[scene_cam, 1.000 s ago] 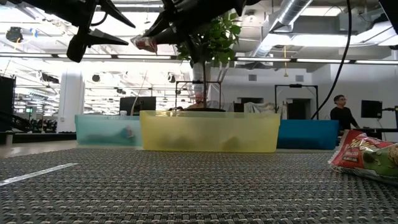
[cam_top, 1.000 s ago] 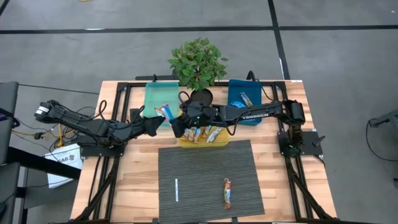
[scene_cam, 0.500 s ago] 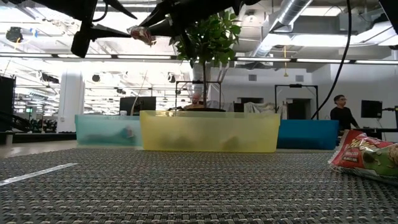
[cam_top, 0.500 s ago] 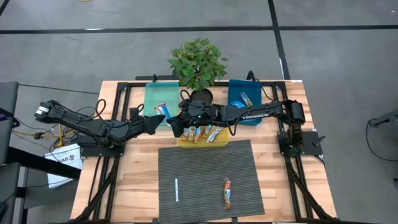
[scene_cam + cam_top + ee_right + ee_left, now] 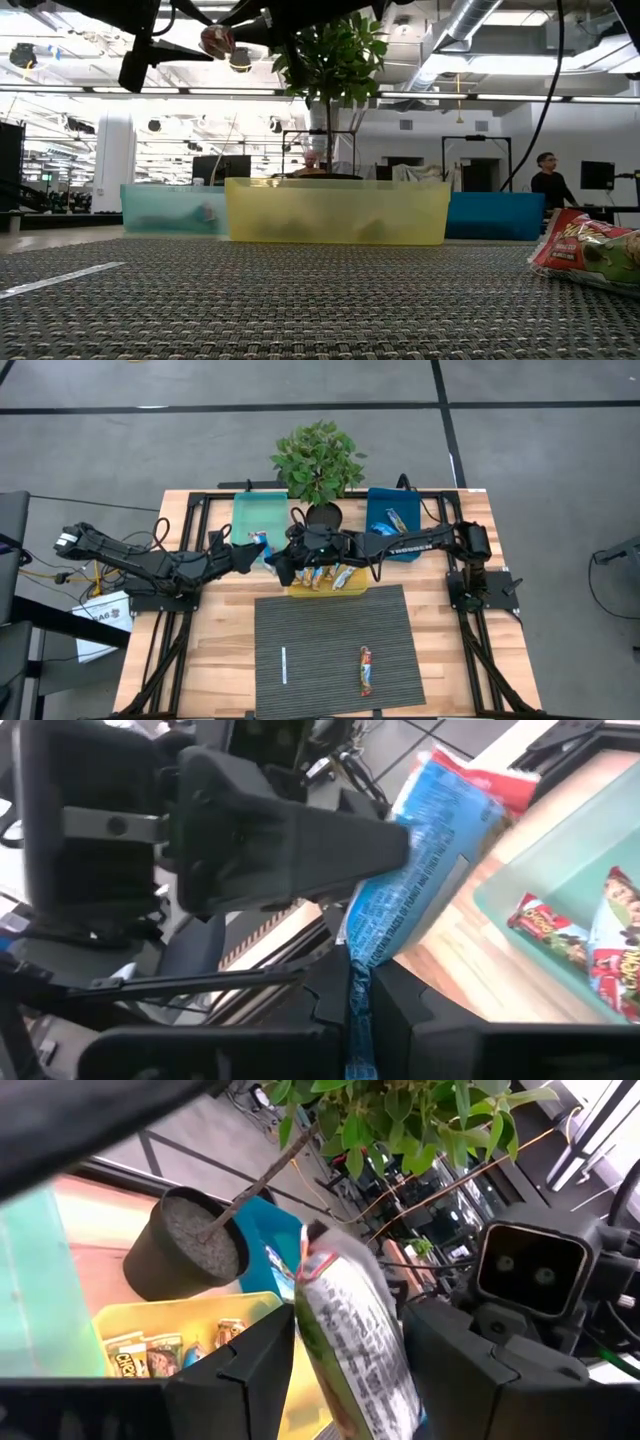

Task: Pick and place Granola Bars by type
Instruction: Put the red granola bar into the green bin

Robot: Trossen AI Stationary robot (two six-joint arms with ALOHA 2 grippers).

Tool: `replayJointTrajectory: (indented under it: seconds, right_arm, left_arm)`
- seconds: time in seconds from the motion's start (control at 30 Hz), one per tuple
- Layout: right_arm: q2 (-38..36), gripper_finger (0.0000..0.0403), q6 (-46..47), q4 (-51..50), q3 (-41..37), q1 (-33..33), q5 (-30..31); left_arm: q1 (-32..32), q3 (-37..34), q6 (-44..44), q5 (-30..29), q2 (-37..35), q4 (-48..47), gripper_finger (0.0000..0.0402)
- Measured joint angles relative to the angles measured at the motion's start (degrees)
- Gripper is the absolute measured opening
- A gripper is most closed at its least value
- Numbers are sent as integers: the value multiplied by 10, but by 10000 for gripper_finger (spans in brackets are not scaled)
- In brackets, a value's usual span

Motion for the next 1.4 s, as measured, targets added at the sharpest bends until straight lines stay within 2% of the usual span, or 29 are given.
replayJointTrajectory:
  seconds: [0.33,0.77,1.07,1.2,1.4]
  right_arm:
    - [0,13,0,0,0,-2,0]
    - [0,13,-8,-3,0,-2,-1]
    - [0,14,-14,-6,0,-2,-9]
    - [0,38,-28,-18,0,-5,-17]
    - [0,112,-25,-71,0,-13,-22]
  left_arm:
    - [0,0,0,5,0,0,173]
    - [0,0,3,13,0,-1,57]
    - [-1,0,3,11,0,-3,46]
    - [-1,0,4,6,0,-6,44]
    - [-1,0,4,-28,0,-13,39]
